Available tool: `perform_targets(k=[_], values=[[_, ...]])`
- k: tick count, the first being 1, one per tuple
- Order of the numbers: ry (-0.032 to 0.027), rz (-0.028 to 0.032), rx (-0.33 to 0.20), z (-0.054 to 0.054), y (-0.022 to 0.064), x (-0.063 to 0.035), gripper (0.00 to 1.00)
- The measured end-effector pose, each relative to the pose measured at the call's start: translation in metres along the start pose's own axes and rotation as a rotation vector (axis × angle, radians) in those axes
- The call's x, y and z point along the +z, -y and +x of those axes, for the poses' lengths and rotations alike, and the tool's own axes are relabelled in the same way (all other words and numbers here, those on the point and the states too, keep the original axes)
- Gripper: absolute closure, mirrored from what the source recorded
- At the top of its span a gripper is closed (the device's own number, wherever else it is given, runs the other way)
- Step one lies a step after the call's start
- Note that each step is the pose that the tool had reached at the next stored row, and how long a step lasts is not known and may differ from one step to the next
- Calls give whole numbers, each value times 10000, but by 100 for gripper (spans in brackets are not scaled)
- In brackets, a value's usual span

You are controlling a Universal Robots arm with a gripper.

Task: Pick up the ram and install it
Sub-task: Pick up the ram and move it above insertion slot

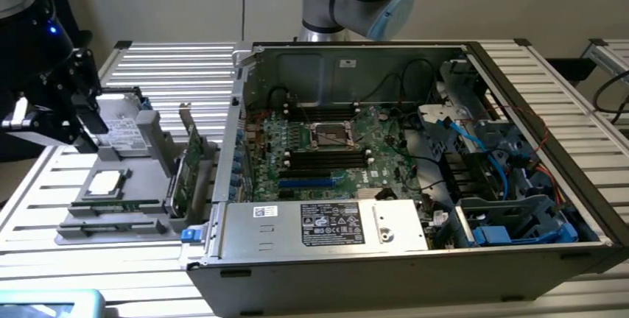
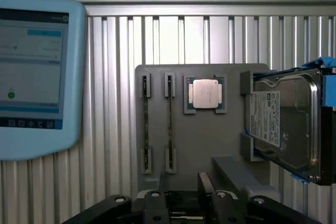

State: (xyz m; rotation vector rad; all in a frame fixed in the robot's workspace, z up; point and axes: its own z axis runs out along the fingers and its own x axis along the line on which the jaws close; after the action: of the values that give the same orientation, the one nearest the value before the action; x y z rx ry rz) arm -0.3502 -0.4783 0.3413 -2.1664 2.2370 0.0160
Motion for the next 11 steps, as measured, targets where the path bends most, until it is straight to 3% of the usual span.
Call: perform_targets(k=[1,2,5,11], values=[[1,0,0,0,-3,2,64],[0,0,2,1,-13,3,58],[0,-1,1,17,-73,5,58],[0,-2,-4,185,-92,66,58]])
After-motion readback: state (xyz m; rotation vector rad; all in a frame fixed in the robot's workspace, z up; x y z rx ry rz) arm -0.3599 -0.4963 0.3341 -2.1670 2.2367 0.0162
